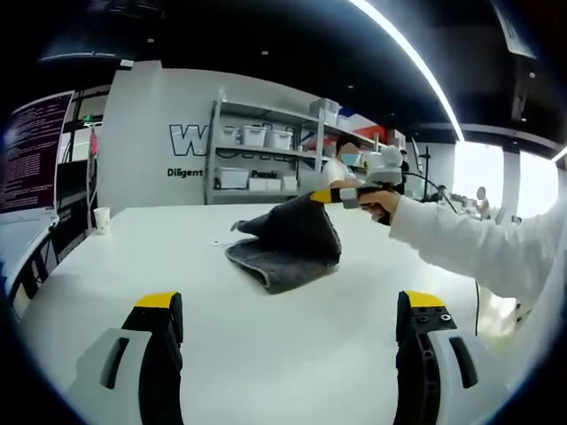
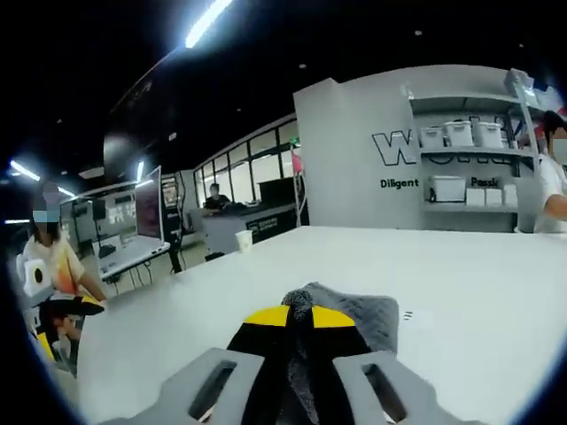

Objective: Open the folded towel by lifting each exposed corner and separating the folded layers until the towel lies flat within the target outline without major curled edges

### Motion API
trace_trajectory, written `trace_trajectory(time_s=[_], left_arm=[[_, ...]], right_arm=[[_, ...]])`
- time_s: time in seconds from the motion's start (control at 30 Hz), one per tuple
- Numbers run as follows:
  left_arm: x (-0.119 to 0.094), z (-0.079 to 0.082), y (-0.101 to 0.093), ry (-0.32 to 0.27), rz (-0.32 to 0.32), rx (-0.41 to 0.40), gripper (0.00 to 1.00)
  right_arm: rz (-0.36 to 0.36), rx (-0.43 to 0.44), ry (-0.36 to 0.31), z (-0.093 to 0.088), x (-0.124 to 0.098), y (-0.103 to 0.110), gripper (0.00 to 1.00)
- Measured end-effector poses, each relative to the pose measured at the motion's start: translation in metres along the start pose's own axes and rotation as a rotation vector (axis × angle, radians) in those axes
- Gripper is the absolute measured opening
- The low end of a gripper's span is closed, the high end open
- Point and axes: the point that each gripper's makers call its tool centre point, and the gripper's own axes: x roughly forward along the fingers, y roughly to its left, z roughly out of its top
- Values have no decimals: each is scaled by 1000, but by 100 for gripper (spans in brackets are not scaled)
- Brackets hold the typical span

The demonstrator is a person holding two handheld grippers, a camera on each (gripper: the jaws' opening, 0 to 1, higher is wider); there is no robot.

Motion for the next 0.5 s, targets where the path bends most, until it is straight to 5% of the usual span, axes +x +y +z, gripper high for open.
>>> trace_trajectory(time_s=[0.5], left_arm=[[-3,-3,4,5,15,-3,100]], right_arm=[[-136,21,-52,6,-35,-57,0]])
